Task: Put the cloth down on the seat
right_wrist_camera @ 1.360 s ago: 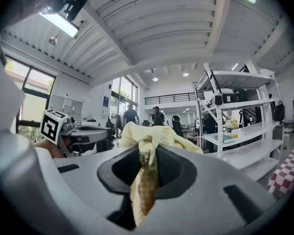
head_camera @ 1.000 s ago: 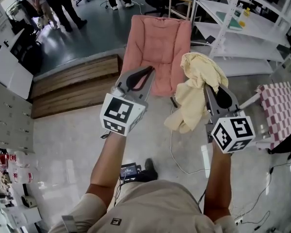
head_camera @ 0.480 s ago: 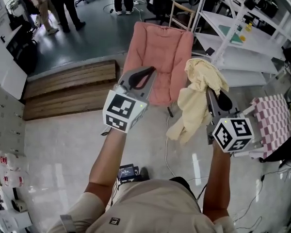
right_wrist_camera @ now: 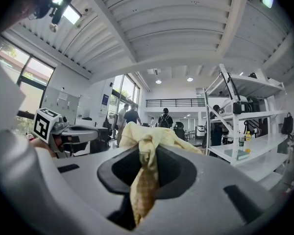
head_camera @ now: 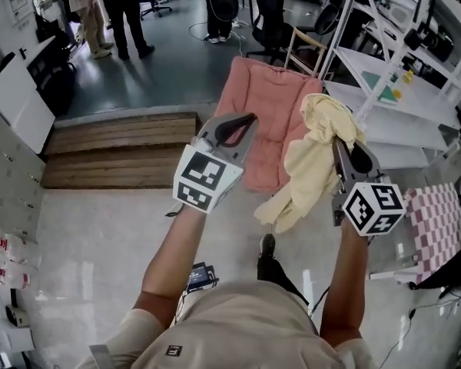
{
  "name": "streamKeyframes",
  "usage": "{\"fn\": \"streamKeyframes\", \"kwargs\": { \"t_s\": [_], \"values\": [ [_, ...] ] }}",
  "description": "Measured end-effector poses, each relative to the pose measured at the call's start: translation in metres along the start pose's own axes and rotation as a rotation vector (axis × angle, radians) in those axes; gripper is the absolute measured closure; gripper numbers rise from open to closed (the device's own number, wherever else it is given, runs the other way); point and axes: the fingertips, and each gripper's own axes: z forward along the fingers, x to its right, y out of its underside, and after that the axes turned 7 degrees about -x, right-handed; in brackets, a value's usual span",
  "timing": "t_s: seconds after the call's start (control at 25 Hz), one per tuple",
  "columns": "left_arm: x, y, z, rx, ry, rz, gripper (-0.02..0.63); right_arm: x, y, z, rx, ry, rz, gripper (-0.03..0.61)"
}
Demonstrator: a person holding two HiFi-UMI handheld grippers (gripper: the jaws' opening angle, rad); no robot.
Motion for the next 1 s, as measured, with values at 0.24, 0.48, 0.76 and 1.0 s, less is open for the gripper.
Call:
{"fn": "streamKeyframes", "kwargs": {
  "t_s": [0.24,0.48,0.76,1.0],
  "values": [
    [-0.045,0.017,0.024,-0.018,-0.077,0.022,0.598,0.006,-0.001,0.062,0.026,-0.07,-0.002,0.518],
    [-0.074,0.04,0.093,-0.049,-0.108,0.011,0.598,0.038,0.006,0.129,0.018,-0.13,-0.024,0.518],
    [-0.109,0.069,0.18,-0.116,-0.114,-0.047,0.599,0.095,0.011,0.208,-0.007,-0.148,-0.029,0.518],
    [-0.136,0.088,0.232,-0.13,-0.118,-0.064,0.6,0.136,0.02,0.263,-0.019,-0.118,-0.009,0.518]
  ]
}}
